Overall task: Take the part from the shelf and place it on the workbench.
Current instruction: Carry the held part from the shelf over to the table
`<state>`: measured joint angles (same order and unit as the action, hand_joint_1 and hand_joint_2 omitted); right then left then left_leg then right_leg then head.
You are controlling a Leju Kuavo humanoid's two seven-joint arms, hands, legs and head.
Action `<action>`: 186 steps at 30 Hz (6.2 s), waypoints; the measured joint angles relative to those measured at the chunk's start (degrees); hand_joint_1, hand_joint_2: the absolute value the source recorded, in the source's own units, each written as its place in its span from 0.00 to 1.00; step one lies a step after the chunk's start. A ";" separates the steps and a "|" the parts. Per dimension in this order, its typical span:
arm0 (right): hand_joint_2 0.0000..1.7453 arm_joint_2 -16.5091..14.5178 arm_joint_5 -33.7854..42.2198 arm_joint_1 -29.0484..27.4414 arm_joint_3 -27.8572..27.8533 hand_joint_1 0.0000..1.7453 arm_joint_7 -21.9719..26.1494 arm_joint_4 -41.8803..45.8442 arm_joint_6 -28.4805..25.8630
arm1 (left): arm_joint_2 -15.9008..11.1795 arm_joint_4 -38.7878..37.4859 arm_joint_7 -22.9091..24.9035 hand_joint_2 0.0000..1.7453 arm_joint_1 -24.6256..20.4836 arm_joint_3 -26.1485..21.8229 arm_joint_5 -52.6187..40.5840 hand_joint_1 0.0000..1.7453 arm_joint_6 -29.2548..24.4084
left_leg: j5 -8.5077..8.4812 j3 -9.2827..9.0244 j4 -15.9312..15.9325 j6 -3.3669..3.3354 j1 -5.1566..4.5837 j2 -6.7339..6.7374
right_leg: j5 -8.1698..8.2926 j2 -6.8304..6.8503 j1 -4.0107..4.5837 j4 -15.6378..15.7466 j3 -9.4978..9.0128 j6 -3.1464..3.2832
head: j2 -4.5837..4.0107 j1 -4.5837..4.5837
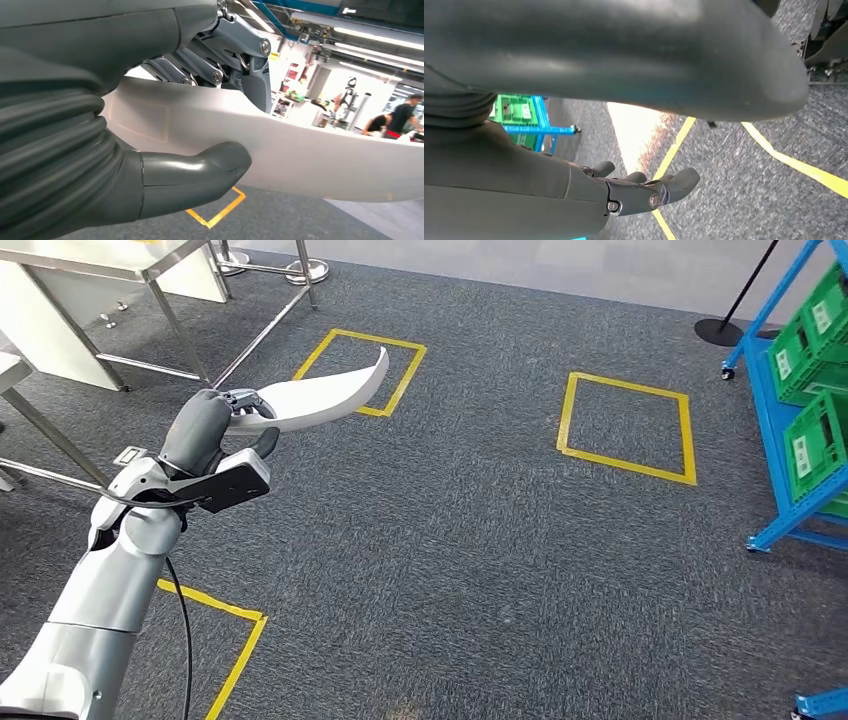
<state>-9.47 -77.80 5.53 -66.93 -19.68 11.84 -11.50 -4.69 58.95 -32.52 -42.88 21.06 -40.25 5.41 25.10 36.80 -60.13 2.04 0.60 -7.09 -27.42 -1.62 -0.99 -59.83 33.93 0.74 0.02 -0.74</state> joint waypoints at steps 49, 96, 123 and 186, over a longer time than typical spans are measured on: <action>0.00 0.36 -0.10 0.11 1.20 0.00 0.11 0.00 1.17 | -2.31 0.96 3.27 1.00 3.81 -2.64 -5.90 0.90 -4.19 | -0.18 -1.14 0.73 -2.78 0.27 6.60 | -5.85 3.25 0.36 -8.64 2.74 -1.95 | 0.00 0.46; 0.00 0.50 0.34 -0.15 1.05 0.00 -0.66 0.01 -0.58 | -4.28 1.43 5.90 1.00 6.39 -5.68 -6.98 0.90 -5.34 | 4.62 5.54 -11.60 0.22 0.03 6.55 | -3.57 2.06 0.44 0.66 -4.16 1.24 | 0.00 -0.25; 0.00 0.26 0.55 -0.81 1.08 0.00 -2.12 -0.05 -0.47 | -4.07 2.40 6.04 1.00 8.07 -6.88 -7.71 0.90 -6.07 | 7.39 -12.74 -4.21 -1.30 -0.64 5.00 | 5.71 1.84 1.58 0.79 4.81 0.90 | -0.01 0.29; 0.00 -0.64 3.07 -1.65 -0.37 0.00 -1.23 -0.03 -1.61 | -6.27 6.26 7.10 1.00 12.96 -11.24 -9.70 0.90 -8.16 | 9.05 -18.14 3.25 -0.46 -0.88 7.76 | 9.50 0.60 2.64 3.59 6.43 2.37 | -0.01 0.84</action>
<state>-10.12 -74.73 3.88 -67.30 -20.91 11.80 -13.11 -10.96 65.21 -25.42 -29.92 9.83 -49.95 -2.76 34.15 18.67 -56.88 1.58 -0.28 0.66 -17.92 -1.02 1.65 -56.23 40.36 3.12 0.02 0.10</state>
